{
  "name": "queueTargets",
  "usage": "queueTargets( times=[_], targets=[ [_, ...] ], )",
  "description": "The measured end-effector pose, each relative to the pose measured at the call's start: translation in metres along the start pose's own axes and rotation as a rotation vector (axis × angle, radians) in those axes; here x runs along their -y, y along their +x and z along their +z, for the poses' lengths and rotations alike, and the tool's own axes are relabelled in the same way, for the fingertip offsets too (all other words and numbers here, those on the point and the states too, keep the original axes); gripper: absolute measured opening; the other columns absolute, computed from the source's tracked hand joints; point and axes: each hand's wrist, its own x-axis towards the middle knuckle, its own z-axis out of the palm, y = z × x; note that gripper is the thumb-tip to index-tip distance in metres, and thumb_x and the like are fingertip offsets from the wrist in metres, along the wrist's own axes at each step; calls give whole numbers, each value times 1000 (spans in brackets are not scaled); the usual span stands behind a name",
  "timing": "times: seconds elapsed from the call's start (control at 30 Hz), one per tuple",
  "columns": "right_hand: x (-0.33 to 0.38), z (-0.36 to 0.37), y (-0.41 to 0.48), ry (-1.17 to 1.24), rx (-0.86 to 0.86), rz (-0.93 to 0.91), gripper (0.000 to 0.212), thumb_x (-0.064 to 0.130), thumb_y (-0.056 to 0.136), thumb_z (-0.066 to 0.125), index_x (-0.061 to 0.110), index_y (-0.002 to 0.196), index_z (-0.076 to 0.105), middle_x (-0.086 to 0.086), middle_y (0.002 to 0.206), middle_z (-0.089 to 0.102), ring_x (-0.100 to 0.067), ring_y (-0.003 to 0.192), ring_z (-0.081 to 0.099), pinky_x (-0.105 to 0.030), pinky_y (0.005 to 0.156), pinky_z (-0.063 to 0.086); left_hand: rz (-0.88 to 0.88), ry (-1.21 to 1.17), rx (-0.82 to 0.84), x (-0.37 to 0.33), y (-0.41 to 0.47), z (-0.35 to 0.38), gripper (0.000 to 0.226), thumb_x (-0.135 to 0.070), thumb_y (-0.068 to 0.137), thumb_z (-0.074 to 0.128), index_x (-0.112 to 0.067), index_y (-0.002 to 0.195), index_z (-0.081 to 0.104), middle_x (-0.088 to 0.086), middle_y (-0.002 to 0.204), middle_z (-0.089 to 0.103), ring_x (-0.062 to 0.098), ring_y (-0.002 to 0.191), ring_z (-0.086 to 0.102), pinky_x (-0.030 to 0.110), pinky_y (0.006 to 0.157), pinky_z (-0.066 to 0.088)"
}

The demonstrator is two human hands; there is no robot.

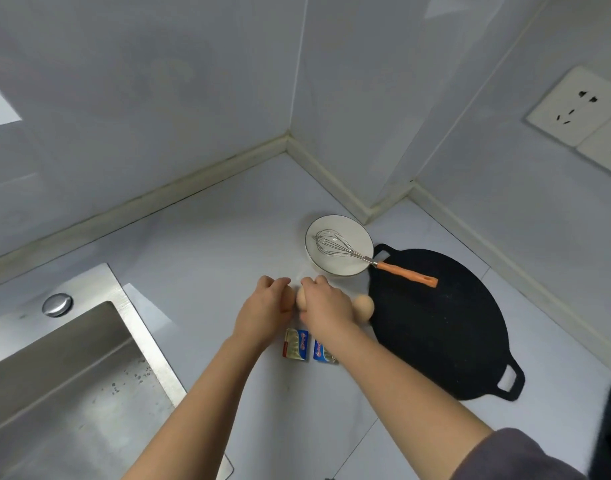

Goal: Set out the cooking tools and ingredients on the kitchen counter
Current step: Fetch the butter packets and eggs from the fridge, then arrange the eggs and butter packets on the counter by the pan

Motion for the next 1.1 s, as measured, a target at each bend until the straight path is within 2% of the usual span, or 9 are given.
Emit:
queueTargets(
  times=[0.1, 0.23, 0.37, 0.5, 0.6, 0.7, 0.83, 0.97, 1.1],
  targets=[
    [-6, -1, -8, 46, -24, -1, 45, 21, 90, 59, 17, 131, 40, -10, 126, 47, -33, 108, 58, -36, 76, 42, -31, 1, 20, -5, -5, -3, 55, -22, 87, 58, -18, 140, 43, 9, 128, 48, 31, 101, 60, 37, 80, 50],
    [-22, -1, -36, 155, -97, -17, 63, 26, 88, 64, 24, 141, 30, -4, 136, 41, -30, 107, 57, -38, 82, 49, -70, -19, -14, -10, -23, -9, 64, -23, 87, 62, -15, 144, 33, 9, 139, 38, 33, 104, 58, 40, 78, 49],
    [-38, -2, -85, 290, -230, 5, 53, 30, 90, 62, 29, 137, 37, 5, 133, 43, -23, 107, 57, -37, 78, 51, -42, -71, -104, -19, -57, -15, 79, -21, 81, 69, -23, 147, 25, 2, 138, 33, 24, 97, 59, 31, 68, 46],
    [-59, 4, -153, 506, -365, 68, 43, 29, 91, 58, 30, 133, 48, 8, 127, 50, -18, 100, 60, -35, 78, 50, 61, -146, -143, -52, -119, -12, 63, -22, 84, 68, -24, 139, 37, -3, 130, 41, 16, 92, 58, 32, 71, 50],
    [-75, 15, -203, 710, -475, 90, 37, 22, 90, 60, 28, 126, 55, 12, 115, 56, -9, 79, 59, -33, 75, 54, 145, -206, -164, -74, -168, -1, 52, -21, 83, 70, -21, 131, 48, -5, 121, 49, 11, 90, 57, 23, 73, 45],
    [-89, 29, -271, 930, -583, 105, 32, 14, 91, 61, 24, 121, 60, 11, 112, 60, -6, 84, 60, -19, 73, 54, 200, -273, -182, -98, -231, 11, 42, -18, 83, 70, -22, 122, 54, -8, 118, 53, 6, 88, 57, 19, 70, 43],
    [-102, 52, -369, 1088, -723, 74, 25, 12, 92, 60, 23, 115, 62, 11, 110, 63, -1, 93, 58, -8, 72, 47, 275, -391, -215, -133, -327, 25, 31, -14, 86, 67, -31, 110, 58, -15, 112, 58, 0, 89, 59, 15, 67, 46],
    [-108, 62, -448, 1132, -871, 79, 22, 14, 92, 58, 22, 112, 63, 13, 106, 64, 0, 94, 57, -6, 74, 44, 460, -434, -196, -169, -396, 23, 27, -11, 85, 66, -31, 104, 60, -17, 107, 60, 5, 89, 60, 15, 66, 46],
    [-110, 62, -530, 1165, -1003, 93, 20, 11, 91, 59, 24, 105, 65, 14, 100, 66, -2, 91, 59, -11, 74, 47, 616, -419, -157, -201, -454, 22, 26, -13, 85, 64, -32, 103, 59, -18, 105, 61, 6, 89, 60, 13, 68, 45]
  ],
)
